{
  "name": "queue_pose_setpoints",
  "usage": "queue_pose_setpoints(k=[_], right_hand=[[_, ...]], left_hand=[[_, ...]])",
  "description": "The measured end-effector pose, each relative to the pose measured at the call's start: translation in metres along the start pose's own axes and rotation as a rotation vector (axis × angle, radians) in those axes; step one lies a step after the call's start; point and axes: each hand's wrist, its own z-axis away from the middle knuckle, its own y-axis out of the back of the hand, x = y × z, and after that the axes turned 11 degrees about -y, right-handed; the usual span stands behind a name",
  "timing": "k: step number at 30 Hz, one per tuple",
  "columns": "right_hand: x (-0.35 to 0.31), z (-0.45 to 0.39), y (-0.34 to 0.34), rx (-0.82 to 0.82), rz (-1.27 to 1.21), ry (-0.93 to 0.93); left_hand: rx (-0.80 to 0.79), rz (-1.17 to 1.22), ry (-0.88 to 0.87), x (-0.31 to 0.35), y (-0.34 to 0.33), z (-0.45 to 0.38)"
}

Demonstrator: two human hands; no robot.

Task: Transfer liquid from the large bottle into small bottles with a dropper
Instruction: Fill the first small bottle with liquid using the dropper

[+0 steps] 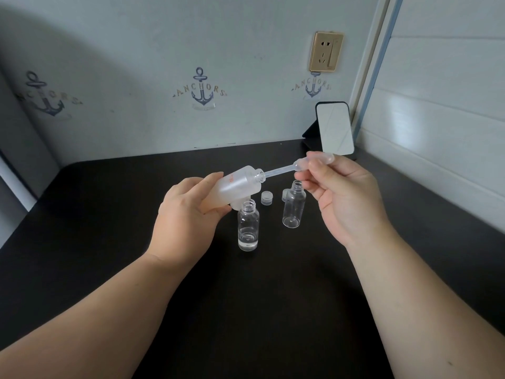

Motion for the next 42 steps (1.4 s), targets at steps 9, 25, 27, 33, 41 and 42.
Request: queue_pose_setpoints(k=[9,25,27,33,41,42], right_hand=[[-0.003,-0.002,0.008,0.007,-0.061,-0.047],[-0.015,-0.01,0.029,0.222,-0.522,-0.079],[-0.015,-0.01,0.031,0.252,-0.563,-0.079],[-0.015,-0.01,0.031,0.273,-0.592,-0.096],[-0.017,-0.009,0.03,0.259,-0.543,-0.103],[-0.017,-0.009,0.029,0.255,-0.533,-0.1]], left_hand=[[-0.003,-0.004,0.021,0.0,0.001,0.0],[0.04,0.018,0.118,-0.002,0.006,-0.002],[0.052,0.03,0.133,-0.002,0.007,-0.003],[0.085,0.178,0.222,-0.003,0.006,-0.003],[0.102,0.238,0.329,-0.006,0.003,-0.004],[0.102,0.237,0.337,-0.005,0.003,-0.004]])
